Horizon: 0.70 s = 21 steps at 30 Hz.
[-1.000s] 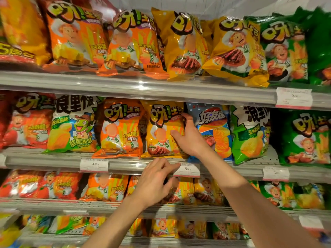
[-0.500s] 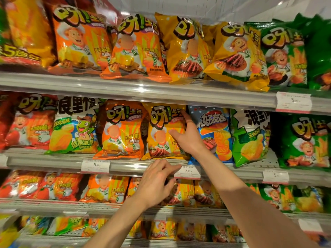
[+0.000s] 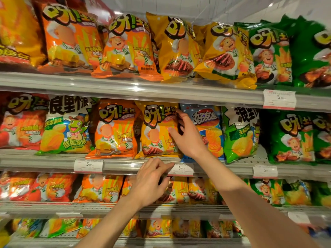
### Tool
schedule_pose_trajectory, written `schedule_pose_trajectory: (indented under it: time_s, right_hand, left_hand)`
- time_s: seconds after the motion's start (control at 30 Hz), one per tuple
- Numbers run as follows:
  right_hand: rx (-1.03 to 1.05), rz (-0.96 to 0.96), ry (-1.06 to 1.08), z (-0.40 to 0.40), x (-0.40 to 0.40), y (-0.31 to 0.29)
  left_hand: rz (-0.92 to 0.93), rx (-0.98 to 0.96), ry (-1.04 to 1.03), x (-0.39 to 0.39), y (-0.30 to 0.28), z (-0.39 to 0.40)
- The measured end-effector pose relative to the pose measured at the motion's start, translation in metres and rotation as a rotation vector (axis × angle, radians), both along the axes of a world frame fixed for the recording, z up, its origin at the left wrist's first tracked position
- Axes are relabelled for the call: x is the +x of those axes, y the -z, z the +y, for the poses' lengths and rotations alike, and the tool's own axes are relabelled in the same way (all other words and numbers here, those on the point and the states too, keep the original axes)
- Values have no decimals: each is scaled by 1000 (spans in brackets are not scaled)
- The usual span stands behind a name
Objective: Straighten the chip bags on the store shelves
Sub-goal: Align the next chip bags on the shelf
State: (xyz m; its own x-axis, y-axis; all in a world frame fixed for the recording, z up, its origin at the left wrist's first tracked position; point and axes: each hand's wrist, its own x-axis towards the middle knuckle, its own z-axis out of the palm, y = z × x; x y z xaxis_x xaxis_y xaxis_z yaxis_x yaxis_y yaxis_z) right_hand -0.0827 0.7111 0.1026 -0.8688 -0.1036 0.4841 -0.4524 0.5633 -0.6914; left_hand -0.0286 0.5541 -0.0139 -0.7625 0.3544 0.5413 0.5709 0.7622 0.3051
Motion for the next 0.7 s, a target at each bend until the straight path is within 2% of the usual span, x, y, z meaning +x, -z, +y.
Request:
schedule_pose_trajectory:
  time_s: [0.07, 0.17, 0.23, 0.37, 0.53, 0.7]
  right_hand:
    - [-28, 108, 52, 19, 12, -3]
    - [39, 214, 261, 57, 24, -3]
    - [79, 147, 345, 79, 26, 3]
    - [89, -2, 371, 91, 24, 18]
    - [39, -49, 373, 80, 9, 21]
    - [81, -20, 465, 68, 1, 29]
  left_hand:
    - [17, -8, -3, 2, 0, 1]
    - [19, -50, 13, 4, -2, 7]
    - [16, -64, 11, 3, -3, 11]
    - [38, -29, -31, -1, -3, 15]
    - [49, -16, -26, -2, -3, 14]
    - [21, -46, -3, -2, -3, 10]
